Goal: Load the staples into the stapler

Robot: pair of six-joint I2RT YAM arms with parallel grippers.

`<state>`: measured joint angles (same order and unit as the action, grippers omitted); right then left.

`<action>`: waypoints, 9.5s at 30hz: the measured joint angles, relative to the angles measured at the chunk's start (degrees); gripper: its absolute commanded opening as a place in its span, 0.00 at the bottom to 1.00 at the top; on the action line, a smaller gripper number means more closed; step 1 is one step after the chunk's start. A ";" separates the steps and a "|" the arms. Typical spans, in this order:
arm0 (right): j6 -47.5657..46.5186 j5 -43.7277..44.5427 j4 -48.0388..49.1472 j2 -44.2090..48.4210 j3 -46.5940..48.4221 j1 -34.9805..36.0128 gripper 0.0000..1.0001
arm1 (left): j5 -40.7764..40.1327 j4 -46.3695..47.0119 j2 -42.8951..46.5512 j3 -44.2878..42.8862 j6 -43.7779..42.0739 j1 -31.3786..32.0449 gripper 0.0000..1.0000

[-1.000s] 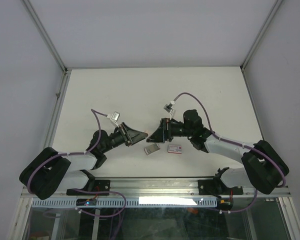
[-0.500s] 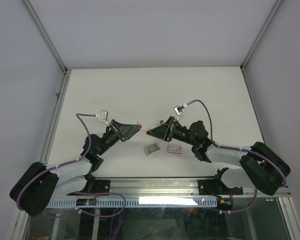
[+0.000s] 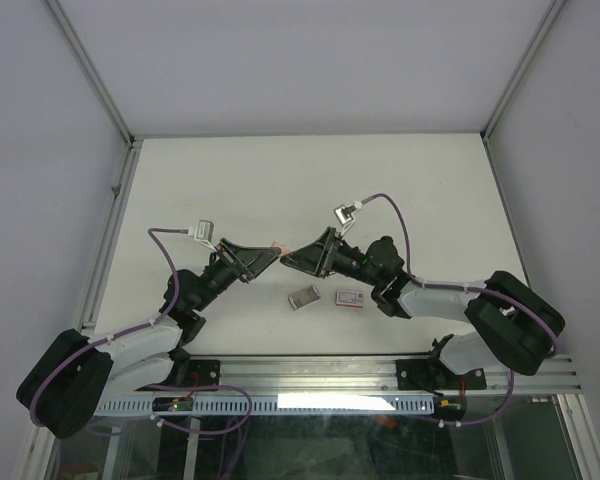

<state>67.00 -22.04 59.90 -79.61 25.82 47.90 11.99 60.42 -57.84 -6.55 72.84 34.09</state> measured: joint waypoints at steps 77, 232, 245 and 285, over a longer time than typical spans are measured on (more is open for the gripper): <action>-42.73 27.36 -62.53 21.46 3.74 -6.23 0.87 | -0.09 -35.74 -13.33 -16.92 -30.73 -26.12 0.96; -56.50 23.02 -50.90 0.85 9.79 1.38 0.71 | -2.86 -34.29 -10.82 -15.82 -27.80 -3.80 0.99; -59.80 24.68 -51.01 -13.00 16.20 3.06 0.51 | -2.51 -35.17 -2.45 -8.13 -20.63 -4.22 0.99; -60.65 16.76 -39.21 3.87 5.97 4.33 0.04 | 6.43 -16.59 -14.97 -9.07 -6.03 0.46 0.64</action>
<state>6.35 -5.28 20.69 -75.75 31.79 52.23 18.41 43.83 -72.82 -15.62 66.81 34.54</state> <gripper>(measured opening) 0.321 0.700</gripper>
